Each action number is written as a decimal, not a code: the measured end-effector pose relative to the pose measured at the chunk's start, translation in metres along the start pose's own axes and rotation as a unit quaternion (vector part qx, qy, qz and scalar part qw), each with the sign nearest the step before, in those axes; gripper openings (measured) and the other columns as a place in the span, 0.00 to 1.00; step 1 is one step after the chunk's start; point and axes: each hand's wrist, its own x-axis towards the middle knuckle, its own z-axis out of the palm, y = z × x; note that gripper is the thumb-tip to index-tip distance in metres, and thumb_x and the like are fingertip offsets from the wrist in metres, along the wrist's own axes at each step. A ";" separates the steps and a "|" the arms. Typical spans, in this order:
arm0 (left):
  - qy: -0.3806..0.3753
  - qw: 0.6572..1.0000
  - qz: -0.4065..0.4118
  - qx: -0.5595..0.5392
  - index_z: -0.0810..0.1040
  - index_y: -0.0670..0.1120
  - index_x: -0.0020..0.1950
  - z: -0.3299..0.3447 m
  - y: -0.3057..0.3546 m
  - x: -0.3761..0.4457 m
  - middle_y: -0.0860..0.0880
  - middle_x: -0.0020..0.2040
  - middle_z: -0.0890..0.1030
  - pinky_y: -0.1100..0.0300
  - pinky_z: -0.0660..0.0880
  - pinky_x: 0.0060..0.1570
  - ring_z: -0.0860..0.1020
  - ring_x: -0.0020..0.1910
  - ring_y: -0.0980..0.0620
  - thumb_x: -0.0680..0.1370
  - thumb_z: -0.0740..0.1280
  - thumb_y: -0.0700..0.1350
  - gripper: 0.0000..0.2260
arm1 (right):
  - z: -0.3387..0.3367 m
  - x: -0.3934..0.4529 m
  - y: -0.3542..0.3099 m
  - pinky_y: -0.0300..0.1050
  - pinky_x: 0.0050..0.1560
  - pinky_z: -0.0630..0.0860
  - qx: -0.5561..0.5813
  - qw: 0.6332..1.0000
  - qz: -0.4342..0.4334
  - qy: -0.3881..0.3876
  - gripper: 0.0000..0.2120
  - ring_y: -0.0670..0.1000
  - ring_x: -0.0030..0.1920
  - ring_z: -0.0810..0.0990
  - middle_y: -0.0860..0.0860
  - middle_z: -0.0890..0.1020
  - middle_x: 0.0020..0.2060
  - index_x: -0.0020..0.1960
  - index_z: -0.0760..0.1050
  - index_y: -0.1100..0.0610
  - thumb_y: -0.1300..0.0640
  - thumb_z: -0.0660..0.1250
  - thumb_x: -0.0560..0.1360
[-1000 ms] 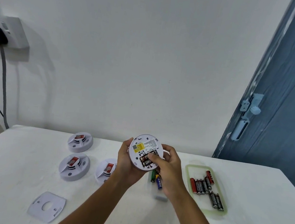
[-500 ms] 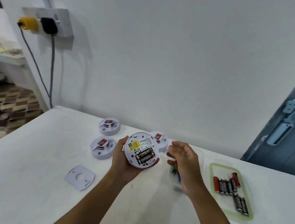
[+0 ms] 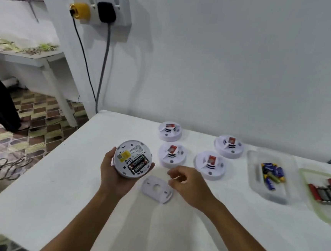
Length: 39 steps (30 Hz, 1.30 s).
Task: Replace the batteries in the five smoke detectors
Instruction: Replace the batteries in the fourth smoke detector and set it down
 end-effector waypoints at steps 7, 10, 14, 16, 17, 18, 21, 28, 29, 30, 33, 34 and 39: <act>-0.012 0.999 -0.039 0.010 0.84 0.42 0.55 -0.048 0.032 -0.005 0.36 0.62 0.78 0.29 0.72 0.53 0.72 0.65 0.34 0.53 0.82 0.51 0.33 | 0.051 0.019 -0.013 0.47 0.54 0.71 -0.297 0.950 -0.008 -0.093 0.25 0.53 0.58 0.72 0.50 0.77 0.55 0.65 0.75 0.48 0.46 0.72 0.68; -0.025 0.998 -0.054 0.029 0.85 0.42 0.53 -0.055 0.033 -0.004 0.37 0.61 0.79 0.31 0.73 0.54 0.76 0.61 0.35 0.53 0.83 0.54 0.32 | 0.050 0.022 -0.017 0.43 0.44 0.73 -0.289 0.953 -0.006 -0.085 0.23 0.51 0.53 0.78 0.49 0.81 0.52 0.59 0.79 0.52 0.50 0.75 0.65; -0.049 0.996 -0.063 0.038 0.85 0.42 0.53 -0.058 0.035 -0.003 0.39 0.58 0.81 0.33 0.73 0.56 0.82 0.53 0.38 0.52 0.83 0.56 0.33 | 0.050 0.025 -0.027 0.43 0.42 0.75 -0.306 0.950 -0.013 -0.058 0.23 0.53 0.50 0.79 0.51 0.80 0.50 0.57 0.76 0.55 0.50 0.74 0.64; -0.059 0.995 -0.067 0.049 0.84 0.42 0.54 -0.058 0.035 -0.003 0.39 0.59 0.81 0.36 0.74 0.57 0.81 0.54 0.38 0.52 0.83 0.57 0.35 | 0.047 0.026 -0.037 0.46 0.49 0.76 -0.245 0.969 0.006 -0.027 0.31 0.52 0.53 0.78 0.52 0.79 0.55 0.64 0.73 0.56 0.49 0.76 0.64; -0.065 0.994 -0.070 0.055 0.84 0.42 0.54 -0.057 0.035 -0.003 0.39 0.59 0.81 0.37 0.75 0.56 0.81 0.54 0.38 0.52 0.83 0.58 0.36 | 0.046 0.027 -0.043 0.44 0.50 0.75 -0.201 0.980 0.008 -0.009 0.35 0.50 0.52 0.77 0.53 0.78 0.57 0.68 0.71 0.57 0.49 0.77 0.64; -0.072 0.993 -0.074 0.063 0.84 0.42 0.54 -0.057 0.035 -0.004 0.38 0.58 0.81 0.39 0.76 0.55 0.82 0.53 0.39 0.51 0.83 0.58 0.36 | 0.045 0.029 -0.051 0.41 0.49 0.74 -0.159 0.987 0.003 0.001 0.38 0.48 0.51 0.76 0.52 0.78 0.57 0.70 0.69 0.57 0.50 0.78 0.63; -0.101 0.985 -0.087 0.105 0.84 0.42 0.55 -0.055 0.035 -0.006 0.39 0.58 0.82 0.47 0.80 0.50 0.82 0.54 0.41 0.54 0.81 0.62 0.36 | 0.050 0.034 -0.076 0.37 0.41 0.73 -0.098 0.995 -0.027 -0.015 0.35 0.46 0.46 0.77 0.50 0.79 0.52 0.66 0.73 0.57 0.51 0.79 0.62; -0.114 0.980 -0.078 0.141 0.84 0.43 0.55 -0.058 0.036 -0.009 0.40 0.56 0.82 0.48 0.80 0.52 0.82 0.53 0.44 0.54 0.81 0.62 0.36 | 0.078 0.050 -0.106 0.45 0.34 0.69 -0.132 0.989 -0.051 -0.048 0.22 0.50 0.35 0.72 0.60 0.80 0.42 0.45 0.77 0.63 0.50 0.78 0.59; -0.116 0.980 -0.081 0.138 0.84 0.43 0.55 -0.057 0.036 -0.009 0.40 0.56 0.82 0.48 0.80 0.51 0.82 0.53 0.43 0.53 0.81 0.62 0.36 | 0.080 0.052 -0.106 0.45 0.32 0.69 -0.136 0.989 -0.045 -0.046 0.22 0.50 0.34 0.71 0.60 0.79 0.39 0.42 0.76 0.63 0.50 0.78 0.59; -0.116 0.981 -0.083 0.134 0.84 0.42 0.55 -0.057 0.035 -0.010 0.39 0.57 0.82 0.48 0.80 0.50 0.82 0.54 0.43 0.53 0.82 0.62 0.37 | 0.082 0.053 -0.107 0.45 0.32 0.68 -0.141 0.988 -0.040 -0.042 0.21 0.50 0.33 0.70 0.58 0.76 0.35 0.40 0.75 0.64 0.50 0.78 0.59; -0.116 0.982 -0.084 0.123 0.84 0.41 0.54 -0.058 0.035 -0.008 0.39 0.56 0.82 0.49 0.81 0.48 0.83 0.53 0.43 0.51 0.82 0.61 0.38 | 0.085 0.052 -0.107 0.45 0.33 0.65 -0.150 0.987 -0.040 -0.038 0.22 0.51 0.33 0.69 0.56 0.74 0.33 0.39 0.74 0.65 0.50 0.78 0.59; -0.120 0.982 -0.082 0.124 0.84 0.41 0.54 -0.058 0.035 -0.008 0.40 0.55 0.83 0.50 0.81 0.47 0.83 0.52 0.44 0.51 0.82 0.61 0.38 | 0.085 0.051 -0.106 0.46 0.34 0.67 -0.151 0.987 -0.042 -0.037 0.23 0.53 0.34 0.71 0.58 0.77 0.35 0.41 0.76 0.65 0.49 0.79 0.58; -0.130 0.980 -0.082 0.126 0.85 0.42 0.52 -0.060 0.033 -0.007 0.41 0.54 0.83 0.51 0.81 0.48 0.83 0.51 0.45 0.51 0.82 0.62 0.36 | 0.084 0.049 -0.106 0.50 0.37 0.72 -0.153 0.987 -0.046 -0.033 0.25 0.56 0.39 0.77 0.60 0.81 0.43 0.45 0.78 0.65 0.48 0.79 0.58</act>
